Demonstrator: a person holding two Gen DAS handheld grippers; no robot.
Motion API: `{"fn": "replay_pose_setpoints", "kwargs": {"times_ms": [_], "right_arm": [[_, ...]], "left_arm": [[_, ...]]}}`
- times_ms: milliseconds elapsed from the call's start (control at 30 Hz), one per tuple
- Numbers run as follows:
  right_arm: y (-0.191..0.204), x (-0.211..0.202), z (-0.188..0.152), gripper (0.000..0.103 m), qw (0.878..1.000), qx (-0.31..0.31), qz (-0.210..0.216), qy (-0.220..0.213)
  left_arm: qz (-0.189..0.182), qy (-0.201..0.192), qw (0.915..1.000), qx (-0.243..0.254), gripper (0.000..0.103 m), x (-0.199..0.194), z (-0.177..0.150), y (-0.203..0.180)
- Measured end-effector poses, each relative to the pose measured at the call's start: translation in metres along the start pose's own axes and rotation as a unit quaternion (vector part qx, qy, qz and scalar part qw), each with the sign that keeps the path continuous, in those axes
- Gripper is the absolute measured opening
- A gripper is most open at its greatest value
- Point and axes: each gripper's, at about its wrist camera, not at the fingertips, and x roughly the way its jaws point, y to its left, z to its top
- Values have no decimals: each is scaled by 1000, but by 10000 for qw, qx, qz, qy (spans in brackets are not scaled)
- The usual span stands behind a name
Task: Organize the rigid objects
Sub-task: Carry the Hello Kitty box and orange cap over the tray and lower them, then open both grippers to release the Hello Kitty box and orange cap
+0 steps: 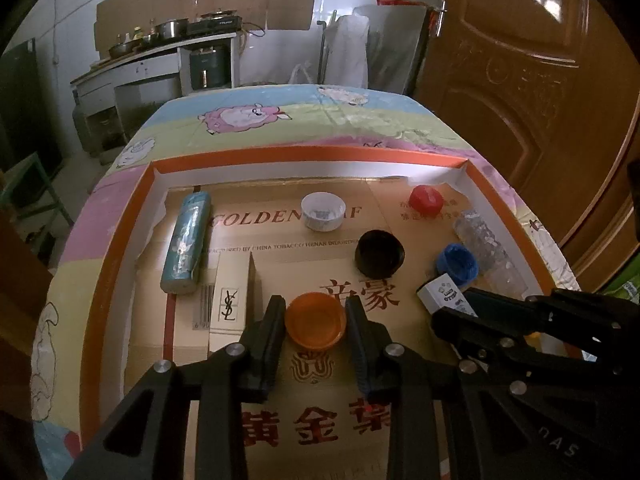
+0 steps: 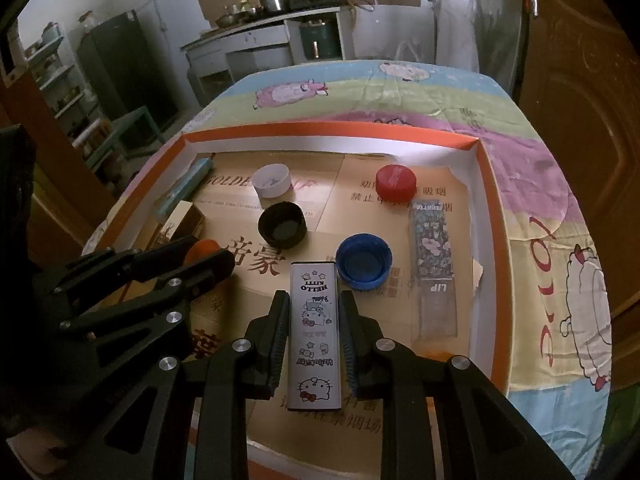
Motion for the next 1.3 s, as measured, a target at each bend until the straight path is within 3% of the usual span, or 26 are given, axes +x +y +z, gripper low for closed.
{"fn": "replay_pose_setpoints", "kwargs": {"times_ms": [400, 933, 1067, 1300], "right_arm": [[-3, -2, -2, 29, 10000, 27, 42, -75], [5, -30, -6, 50, 9989, 52, -165, -442], [8, -43, -12, 62, 9980, 68, -292, -563], [21, -69, -27, 63, 9952, 80, -517, -826]], "left_arm": [[-53, -68, 10000, -24, 48, -1, 0, 1], [139, -247, 9995, -170, 48, -32, -9, 3], [255, -376, 9987, -227, 48, -49, -14, 3], [355, -547, 9975, -254, 53, -80, -27, 2]]}}
